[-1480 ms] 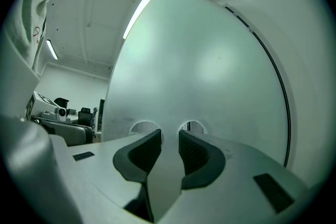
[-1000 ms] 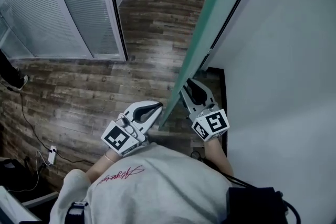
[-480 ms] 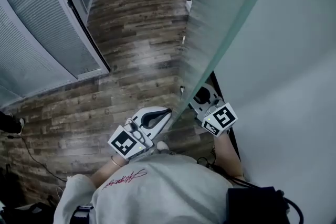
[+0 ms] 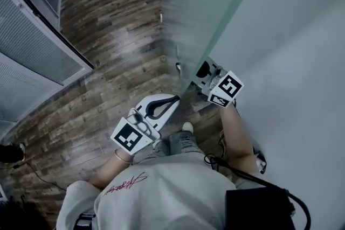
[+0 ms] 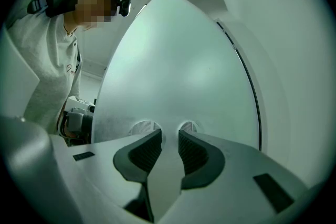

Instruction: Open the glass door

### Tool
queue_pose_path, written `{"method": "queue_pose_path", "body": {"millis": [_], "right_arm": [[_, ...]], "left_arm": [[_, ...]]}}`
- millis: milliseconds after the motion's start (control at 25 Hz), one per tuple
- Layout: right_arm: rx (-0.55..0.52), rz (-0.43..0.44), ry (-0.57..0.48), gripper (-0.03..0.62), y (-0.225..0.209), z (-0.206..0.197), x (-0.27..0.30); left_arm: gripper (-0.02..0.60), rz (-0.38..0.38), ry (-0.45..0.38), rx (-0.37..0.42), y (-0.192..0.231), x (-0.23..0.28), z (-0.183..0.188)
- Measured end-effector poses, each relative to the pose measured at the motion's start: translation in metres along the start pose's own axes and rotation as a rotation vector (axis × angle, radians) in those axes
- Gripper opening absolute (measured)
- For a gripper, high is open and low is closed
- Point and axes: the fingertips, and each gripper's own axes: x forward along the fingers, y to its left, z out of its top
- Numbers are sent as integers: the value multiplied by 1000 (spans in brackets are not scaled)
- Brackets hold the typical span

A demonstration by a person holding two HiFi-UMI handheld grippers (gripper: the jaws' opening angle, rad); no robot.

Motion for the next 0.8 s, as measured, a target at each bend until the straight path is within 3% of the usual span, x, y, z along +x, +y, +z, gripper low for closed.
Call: {"method": "queue_pose_path", "body": {"millis": [160, 360, 800], "right_arm": [[-4, 6, -5, 110, -4, -3, -16], [-14, 16, 19, 110, -9, -3, -28], [-12, 95, 43, 110, -23, -6, -45]], "left_arm": [[17, -5, -6, 12, -11, 17, -4], [17, 45, -29, 16, -20, 38, -3], [17, 78, -28, 5, -39, 75, -10]]}}
